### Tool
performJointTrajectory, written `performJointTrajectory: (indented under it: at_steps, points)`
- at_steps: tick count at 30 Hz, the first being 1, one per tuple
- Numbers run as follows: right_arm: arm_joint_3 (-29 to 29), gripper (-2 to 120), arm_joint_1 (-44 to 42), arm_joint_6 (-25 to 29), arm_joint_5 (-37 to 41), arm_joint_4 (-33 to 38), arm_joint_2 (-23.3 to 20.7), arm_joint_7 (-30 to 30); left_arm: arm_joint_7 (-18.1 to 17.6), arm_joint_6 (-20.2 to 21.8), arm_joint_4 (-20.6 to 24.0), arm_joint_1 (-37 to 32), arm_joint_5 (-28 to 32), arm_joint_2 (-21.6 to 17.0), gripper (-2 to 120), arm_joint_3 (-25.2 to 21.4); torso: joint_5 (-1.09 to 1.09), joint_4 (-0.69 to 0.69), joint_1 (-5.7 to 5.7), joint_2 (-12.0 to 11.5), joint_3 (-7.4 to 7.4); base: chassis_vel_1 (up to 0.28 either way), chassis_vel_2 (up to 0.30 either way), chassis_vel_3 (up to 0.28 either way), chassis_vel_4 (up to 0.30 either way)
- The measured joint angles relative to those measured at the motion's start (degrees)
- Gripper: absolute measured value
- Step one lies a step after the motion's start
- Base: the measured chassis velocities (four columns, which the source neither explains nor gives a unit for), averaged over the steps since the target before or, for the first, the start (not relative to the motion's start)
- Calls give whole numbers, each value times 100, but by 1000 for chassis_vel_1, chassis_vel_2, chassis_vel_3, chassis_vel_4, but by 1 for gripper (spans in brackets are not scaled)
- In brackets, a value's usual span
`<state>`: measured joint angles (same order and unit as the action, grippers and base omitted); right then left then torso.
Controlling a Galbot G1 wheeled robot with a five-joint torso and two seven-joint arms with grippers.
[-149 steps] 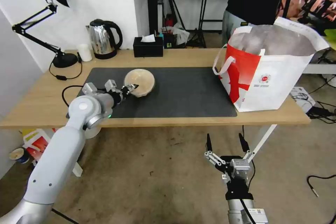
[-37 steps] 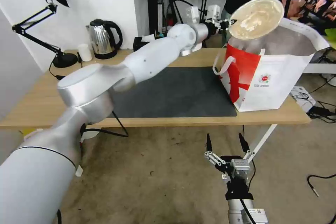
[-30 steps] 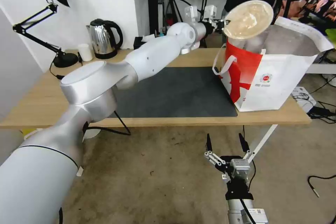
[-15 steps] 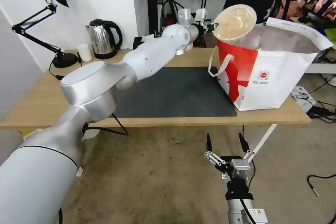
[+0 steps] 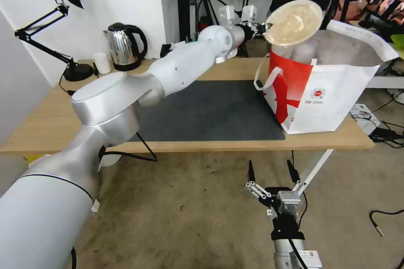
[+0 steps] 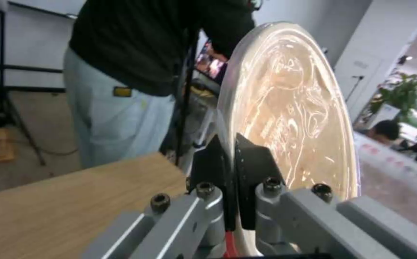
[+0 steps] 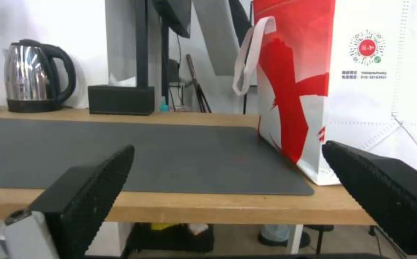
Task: Pick up the trash from the table and place it into the takeout bag.
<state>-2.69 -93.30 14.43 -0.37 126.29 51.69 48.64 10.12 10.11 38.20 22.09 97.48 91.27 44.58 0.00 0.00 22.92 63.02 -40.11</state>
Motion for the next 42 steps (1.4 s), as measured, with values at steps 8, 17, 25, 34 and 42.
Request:
performJointTrajectory:
  at_steps: [8,17,25,34,42]
  points:
    - [0,100,0,0,0,0,0,0,52,-57,181,68,152,0,0,-5,0,0,0,0,0,0,0,0,0]
    - [0,100,0,0,0,0,0,0,235,-61,285,52,220,0,0,24,0,0,0,0,0,0,0,0,0]
    - [0,100,0,0,0,0,0,0,483,-32,359,-18,291,3,0,146,0,0,0,0,0,0,0,0,0]
    - [0,100,0,0,0,0,0,0,717,-15,293,-122,282,1,0,271,0,0,0,0,0,0,0,0,0]
    - [0,100,0,0,0,0,0,0,854,-16,235,-202,261,2,0,345,0,0,0,0,0,0,0,0,0]
